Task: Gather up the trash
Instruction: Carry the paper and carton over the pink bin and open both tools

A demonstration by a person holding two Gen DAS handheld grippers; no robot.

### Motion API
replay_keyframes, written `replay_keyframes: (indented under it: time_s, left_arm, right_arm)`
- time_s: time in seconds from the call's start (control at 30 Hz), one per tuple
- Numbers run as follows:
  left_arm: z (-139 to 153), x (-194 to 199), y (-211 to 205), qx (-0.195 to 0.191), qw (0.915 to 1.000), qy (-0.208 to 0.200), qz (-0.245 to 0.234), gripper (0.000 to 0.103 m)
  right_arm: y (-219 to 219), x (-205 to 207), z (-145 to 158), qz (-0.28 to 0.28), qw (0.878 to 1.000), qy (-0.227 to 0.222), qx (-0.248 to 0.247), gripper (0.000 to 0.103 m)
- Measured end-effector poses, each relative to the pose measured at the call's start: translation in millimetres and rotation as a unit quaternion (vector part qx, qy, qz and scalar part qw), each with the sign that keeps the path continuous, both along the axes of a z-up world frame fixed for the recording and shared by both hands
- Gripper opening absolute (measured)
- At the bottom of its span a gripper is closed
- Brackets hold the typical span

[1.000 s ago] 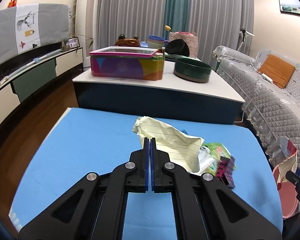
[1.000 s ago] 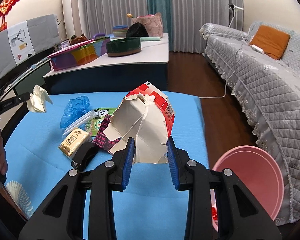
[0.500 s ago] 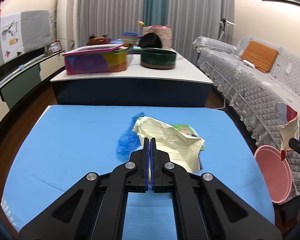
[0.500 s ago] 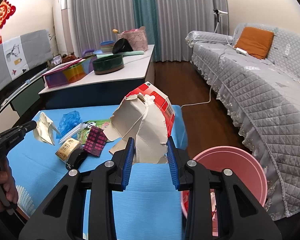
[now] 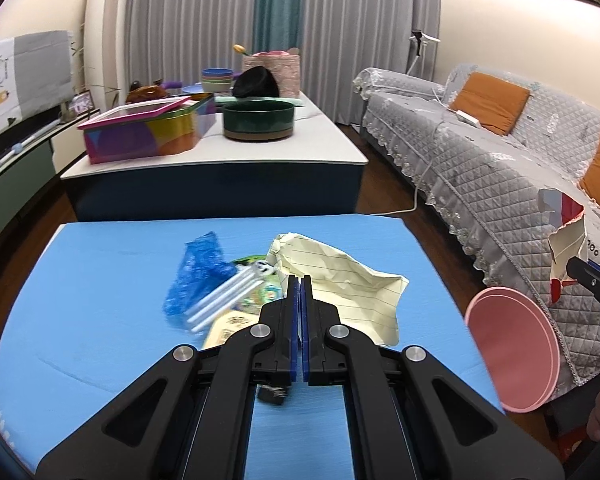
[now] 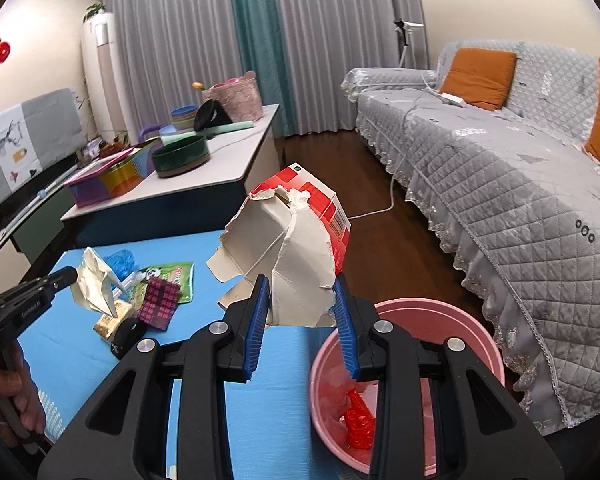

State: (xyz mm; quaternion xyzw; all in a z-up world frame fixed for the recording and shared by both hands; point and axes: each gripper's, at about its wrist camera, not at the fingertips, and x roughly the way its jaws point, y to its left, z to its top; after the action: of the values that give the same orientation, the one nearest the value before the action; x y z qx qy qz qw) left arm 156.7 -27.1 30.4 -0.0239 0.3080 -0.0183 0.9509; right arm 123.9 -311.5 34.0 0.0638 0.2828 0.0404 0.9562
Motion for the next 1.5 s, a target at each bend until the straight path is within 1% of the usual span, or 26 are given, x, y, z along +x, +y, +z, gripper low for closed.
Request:
replay_keyframes:
  time_s: [0.27,0.5,0.83,1.2,1.5]
  left_arm:
    - [0,6,-30,-0.005,0.9997,0.001,-0.022,0.001]
    - [4,11,-62,-0.008,0.9988,-0.003,-0.049,0.001]
    - [5,12,-107,-0.010,0.9959,-0.004,-0.090,0.001]
    - [-1,13,-136,-0.007,0.9933,0.003,-0.115,0.001]
    - [-5,13,-164,0.002,0.9891,0.006,-0.147,0.001]
  right_arm:
    - [-20,-3,5,-0.020,1.000,-0.004,0.004,0.033]
    - [-37,-7,6,-0.039,0.999,-0.005,-0.002,0.033]
    - [-67,-15,2,-0.069,0.998,0.001,0.000,0.033]
    - [-95,-20,1,-0.102,0.995,0.005,0.009,0.033]
    - [-109,-22,0,-0.118,0.993,0.007,0.014,0.033]
